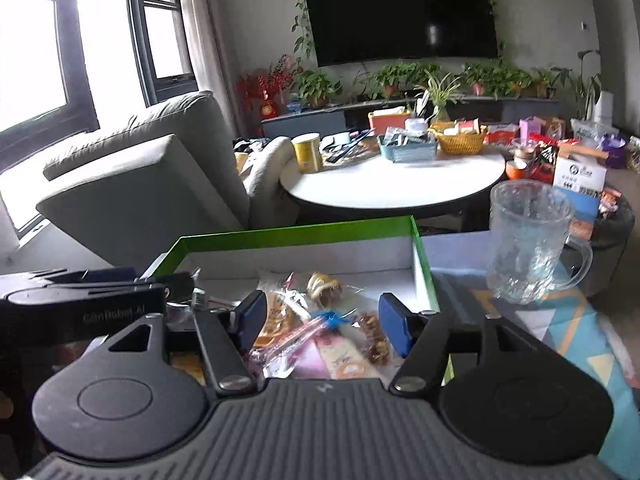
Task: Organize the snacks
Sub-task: 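Open both grippers to drop the purple and red packets into the box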
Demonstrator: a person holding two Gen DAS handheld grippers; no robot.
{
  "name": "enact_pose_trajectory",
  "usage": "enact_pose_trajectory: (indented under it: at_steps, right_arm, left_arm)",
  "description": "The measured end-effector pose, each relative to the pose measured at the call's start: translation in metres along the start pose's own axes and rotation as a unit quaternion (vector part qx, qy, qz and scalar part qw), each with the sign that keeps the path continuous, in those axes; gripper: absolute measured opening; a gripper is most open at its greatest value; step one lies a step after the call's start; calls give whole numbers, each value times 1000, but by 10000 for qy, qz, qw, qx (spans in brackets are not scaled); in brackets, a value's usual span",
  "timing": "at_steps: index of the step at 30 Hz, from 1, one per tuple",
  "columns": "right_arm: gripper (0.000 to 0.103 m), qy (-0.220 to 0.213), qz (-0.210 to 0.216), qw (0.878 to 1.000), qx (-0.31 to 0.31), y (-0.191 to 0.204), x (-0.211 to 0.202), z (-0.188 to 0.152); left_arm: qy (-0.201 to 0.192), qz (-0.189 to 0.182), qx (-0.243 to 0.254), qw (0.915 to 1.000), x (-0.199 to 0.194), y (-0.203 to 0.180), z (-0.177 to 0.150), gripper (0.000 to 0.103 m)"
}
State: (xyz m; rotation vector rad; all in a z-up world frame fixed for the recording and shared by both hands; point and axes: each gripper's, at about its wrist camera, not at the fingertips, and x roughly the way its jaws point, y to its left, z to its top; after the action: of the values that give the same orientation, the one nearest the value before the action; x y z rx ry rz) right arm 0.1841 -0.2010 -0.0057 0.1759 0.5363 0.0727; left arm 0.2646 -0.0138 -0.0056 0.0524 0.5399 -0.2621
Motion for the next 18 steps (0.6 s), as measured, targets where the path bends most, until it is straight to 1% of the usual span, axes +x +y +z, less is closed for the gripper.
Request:
enact_pose_trajectory:
  at_steps: [7,11,15,18]
  right_arm:
    - [43,16,-31,10000,-7,-4,-17,-4]
    - [44,100,-230,9997,39,-18,-33,-13]
    - [44,209,-430,9985,254,-39,-54,-23]
    - [44,403,-496,9972,381,-50,-61,-34]
  left_arm:
    - [-67,-12,-65,10000,-18,3,-3,65]
    - [-95,-16,-139,9999,-35,10,-13,65]
    - [-24,-93,-132,9999,-52,14,-27,65]
    - [143,-268,-119,9995,-63,11,-42,66]
